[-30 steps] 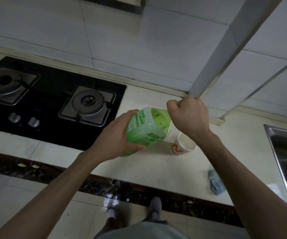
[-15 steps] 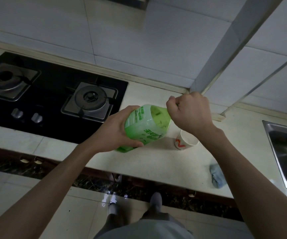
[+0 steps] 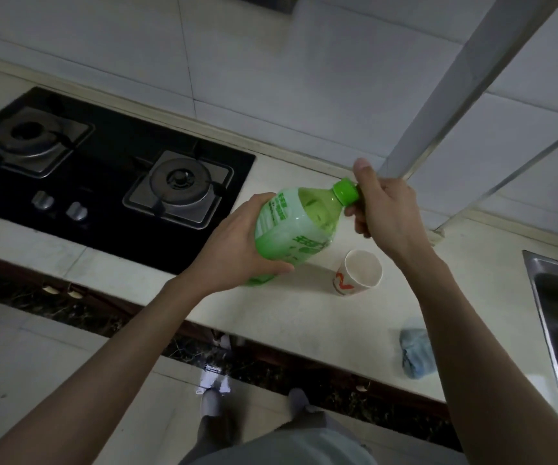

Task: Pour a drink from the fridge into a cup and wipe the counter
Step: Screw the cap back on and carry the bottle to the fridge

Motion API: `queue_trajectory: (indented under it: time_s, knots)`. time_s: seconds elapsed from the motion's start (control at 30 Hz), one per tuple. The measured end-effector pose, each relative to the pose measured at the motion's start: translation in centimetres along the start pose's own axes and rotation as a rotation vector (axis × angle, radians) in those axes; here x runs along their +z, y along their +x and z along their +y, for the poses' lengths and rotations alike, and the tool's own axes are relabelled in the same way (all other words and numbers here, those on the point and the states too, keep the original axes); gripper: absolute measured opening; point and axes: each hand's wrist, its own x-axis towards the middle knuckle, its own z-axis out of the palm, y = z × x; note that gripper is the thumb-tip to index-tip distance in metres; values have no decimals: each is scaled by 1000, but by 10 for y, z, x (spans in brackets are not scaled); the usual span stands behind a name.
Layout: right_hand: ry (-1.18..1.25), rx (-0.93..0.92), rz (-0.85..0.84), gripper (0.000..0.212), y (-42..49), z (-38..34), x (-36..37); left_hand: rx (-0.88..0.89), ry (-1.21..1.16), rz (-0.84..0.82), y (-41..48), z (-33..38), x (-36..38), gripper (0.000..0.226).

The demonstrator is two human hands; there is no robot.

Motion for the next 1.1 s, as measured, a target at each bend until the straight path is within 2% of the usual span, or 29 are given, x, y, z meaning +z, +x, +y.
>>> queue_trajectory:
  time_s: [0.1, 0.27, 0.37, 0.67, 0.83, 1.1]
  knots:
    - [171, -19, -95, 59, 4, 19, -20, -49, -34, 45, 5, 17, 19, 95]
    - [339, -53, -235, 23, 14, 57, -64, -143, -56, 134, 20, 49, 60, 98]
    - [403, -47, -274, 16, 16, 77, -86, -202, -116, 202, 28, 66, 82, 96]
    - [386, -125, -401, 22, 15, 99, -89, -366, -214, 349, 16, 82, 113, 96]
    - [373, -238, -438, 24, 8, 83, -59, -413, -189, 426, -8, 76, 87, 97]
    - [425, -391, -643, 30, -25, 8, 33, -471, -263, 677, -90, 47, 18, 93]
